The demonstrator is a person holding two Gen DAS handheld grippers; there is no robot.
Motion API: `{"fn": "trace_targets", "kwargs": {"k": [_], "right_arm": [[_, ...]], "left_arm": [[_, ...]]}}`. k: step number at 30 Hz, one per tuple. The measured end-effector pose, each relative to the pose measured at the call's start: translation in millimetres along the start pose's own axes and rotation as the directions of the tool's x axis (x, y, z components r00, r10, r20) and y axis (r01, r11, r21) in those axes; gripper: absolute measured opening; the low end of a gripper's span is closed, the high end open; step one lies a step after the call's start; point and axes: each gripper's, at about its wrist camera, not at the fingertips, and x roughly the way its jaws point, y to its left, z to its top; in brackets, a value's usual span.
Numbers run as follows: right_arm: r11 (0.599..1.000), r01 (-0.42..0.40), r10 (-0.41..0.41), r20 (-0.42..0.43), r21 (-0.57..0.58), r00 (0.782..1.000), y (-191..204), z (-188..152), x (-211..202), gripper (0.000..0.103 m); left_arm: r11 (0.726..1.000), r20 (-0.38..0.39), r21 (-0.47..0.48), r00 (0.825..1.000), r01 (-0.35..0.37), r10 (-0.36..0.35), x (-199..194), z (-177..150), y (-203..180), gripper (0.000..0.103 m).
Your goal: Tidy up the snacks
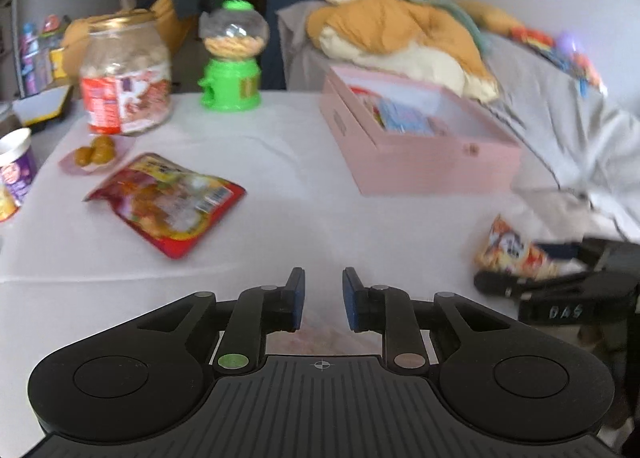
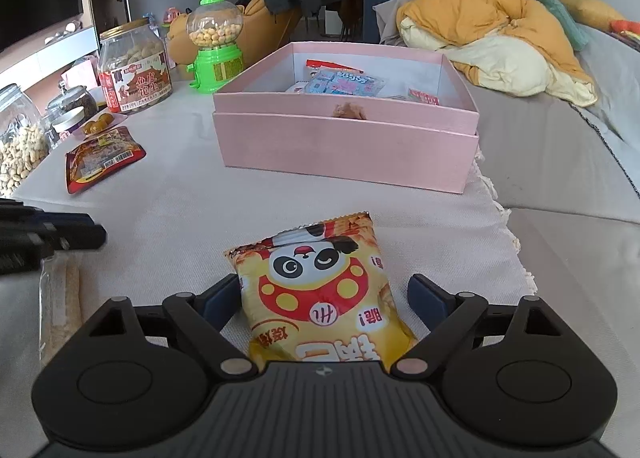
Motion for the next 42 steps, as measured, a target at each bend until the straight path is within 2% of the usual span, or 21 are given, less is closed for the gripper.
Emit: {"fn": "trace_targets", "kwargs": {"k": [3,7,10,13,17,19,20,21,23,26,35,40,42], "right_arm": [[1.0,-0.005,0.005,0.0,0.004,1.0,0,0,0,0.091],[1.0,-0.004,0.004,0.0,0.002,1.0,0,0,0,0.091],[1.0,-0.004,0.004,0.0,0.002,1.0,1,0,0,0.091],[1.0,-0.004,0.004,0.0,0.001,1.0,0,0,0,0.091],[1.0,-0.004,0.004,0.0,0.001,1.0,0,0,0,0.091],[1.0,-0.003,0.003,-0.001,0.0,1.0,0,0,0,0.091],[1.0,-0.003,0.003,0.0,0.001,1.0,0,0,0,0.091],[1.0,-0.003,0.003,0.0,0.001,1.0,0,0,0,0.091],[1.0,-0.004,0.004,0.0,0.001,1.0,0,0,0,0.091],[1.0,-0.004,0.004,0.0,0.001,1.0,0,0,0,0.091],[1.0,-0.009,0.009,0.008,0.014,1.0,-2,0,-1,0.091],[1.0,0.004,-0.004,0.019,0.006,1.0,0,-1,-3,0.08],[1.0,0.014,-0.014,0.023,-0.011,1.0,3,-2,-3,0.075]], "left_arm": [[1.0,-0.009,-0.02,1.0,-0.02,0.02,-12,0,7,0.024],[0.989,-0.12,-0.142,0.992,-0.051,0.034,-17,-8,14,0.024],[0.973,-0.159,-0.229,0.986,0.006,-0.044,-37,-14,16,0.024],[0.966,-0.177,-0.254,0.979,0.052,-0.1,-49,-21,10,0.024],[0.961,-0.191,-0.266,0.974,0.07,-0.124,-30,-20,-3,0.024],[0.969,-0.175,-0.24,0.979,0.062,-0.106,-15,-18,-13,0.037],[0.98,-0.171,-0.193,0.982,0.045,-0.079,-6,-15,-21,0.038],[0.989,-0.169,-0.145,0.984,0.029,-0.053,1,-14,-28,0.045],[1.0,-0.159,-0.026,0.987,-0.01,0.006,14,-13,-44,0.047],[0.994,-0.129,0.1,0.989,-0.054,0.066,19,-16,-60,0.046],[0.992,-0.117,0.122,0.992,-0.042,0.056,20,-18,-59,0.045],[0.995,-0.088,0.094,0.996,-0.022,0.031,18,-23,-55,0.045],[0.993,-0.062,0.111,0.997,-0.034,0.041,17,-28,-58,0.045]]}}
